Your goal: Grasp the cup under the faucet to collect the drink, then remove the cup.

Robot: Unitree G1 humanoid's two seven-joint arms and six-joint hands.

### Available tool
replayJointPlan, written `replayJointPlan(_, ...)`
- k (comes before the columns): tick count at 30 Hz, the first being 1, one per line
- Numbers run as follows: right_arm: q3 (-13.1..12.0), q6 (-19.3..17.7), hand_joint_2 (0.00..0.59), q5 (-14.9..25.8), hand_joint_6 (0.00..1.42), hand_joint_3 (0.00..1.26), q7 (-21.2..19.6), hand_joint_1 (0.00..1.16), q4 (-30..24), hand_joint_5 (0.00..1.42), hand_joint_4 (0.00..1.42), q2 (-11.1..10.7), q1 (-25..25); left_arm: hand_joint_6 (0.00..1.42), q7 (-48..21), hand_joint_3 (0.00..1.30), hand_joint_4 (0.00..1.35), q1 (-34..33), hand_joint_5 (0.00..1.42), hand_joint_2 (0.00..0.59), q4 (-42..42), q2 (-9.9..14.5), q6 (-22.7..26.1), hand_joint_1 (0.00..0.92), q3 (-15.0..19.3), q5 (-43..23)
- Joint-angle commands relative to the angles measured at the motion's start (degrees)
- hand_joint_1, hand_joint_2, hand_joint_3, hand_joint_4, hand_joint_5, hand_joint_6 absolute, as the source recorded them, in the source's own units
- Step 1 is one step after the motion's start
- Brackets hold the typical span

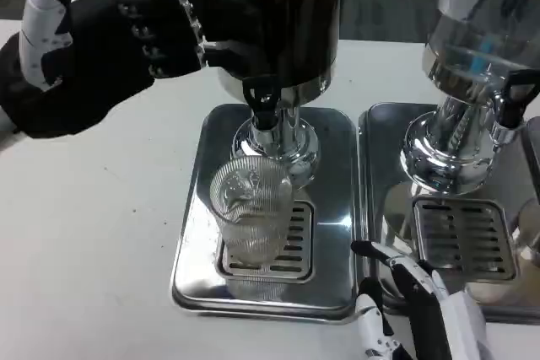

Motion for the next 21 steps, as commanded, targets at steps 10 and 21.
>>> replayJointPlan(10, -0.3, -0.8, 0.509, 0.8, 0.03, 0.32, -0.3, 0.21, -0.9, 0.16, 0.23, 0.1, 1.4, 0.30, 0.0, 0.38, 0.25, -1.5, 0.20, 0.076, 4.1, -3.1, -4.1, 0.000, -2.9, 2.0)
replayJointPlan(21, -0.1, -0.7, 0.509, 0.8, 0.03, 0.32, -0.7, 0.21, -1.1, 0.16, 0.23, 0.7, 2.1, 0.29, 0.6, 0.37, 0.25, -2.9, 0.19, 0.076, 6.5, -4.9, -6.1, 0.000, -3.4, 3.8)
